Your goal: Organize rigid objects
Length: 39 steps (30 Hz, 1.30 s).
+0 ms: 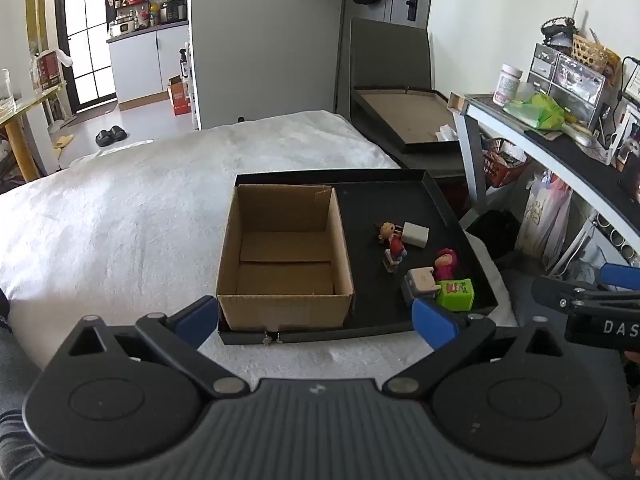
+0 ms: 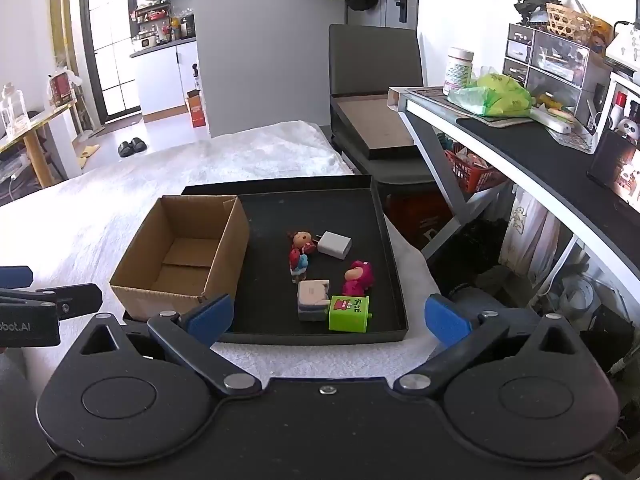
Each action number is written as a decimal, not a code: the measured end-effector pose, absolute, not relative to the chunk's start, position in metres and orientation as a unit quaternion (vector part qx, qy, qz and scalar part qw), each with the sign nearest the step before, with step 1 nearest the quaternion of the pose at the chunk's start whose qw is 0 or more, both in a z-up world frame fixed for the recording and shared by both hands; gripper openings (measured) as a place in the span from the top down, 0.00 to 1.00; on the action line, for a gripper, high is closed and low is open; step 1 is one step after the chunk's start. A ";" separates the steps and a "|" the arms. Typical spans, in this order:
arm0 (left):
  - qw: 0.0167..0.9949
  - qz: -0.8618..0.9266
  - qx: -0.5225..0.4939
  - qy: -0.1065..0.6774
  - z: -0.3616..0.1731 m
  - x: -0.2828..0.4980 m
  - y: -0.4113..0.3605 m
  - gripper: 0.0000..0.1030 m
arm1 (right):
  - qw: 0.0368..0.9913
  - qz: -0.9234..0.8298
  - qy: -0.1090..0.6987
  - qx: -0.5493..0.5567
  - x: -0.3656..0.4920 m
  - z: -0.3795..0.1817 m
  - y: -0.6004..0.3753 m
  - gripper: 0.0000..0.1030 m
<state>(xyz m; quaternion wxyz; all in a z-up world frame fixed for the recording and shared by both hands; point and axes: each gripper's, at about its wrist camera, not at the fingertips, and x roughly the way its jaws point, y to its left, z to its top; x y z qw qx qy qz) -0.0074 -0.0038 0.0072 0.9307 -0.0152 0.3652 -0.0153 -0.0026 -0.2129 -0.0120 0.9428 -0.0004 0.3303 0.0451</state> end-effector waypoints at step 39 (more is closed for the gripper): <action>0.932 -0.020 -0.014 0.363 0.004 -0.008 -0.004 0.01 | 0.946 0.036 0.321 0.000 -0.006 -0.009 -0.214 0.00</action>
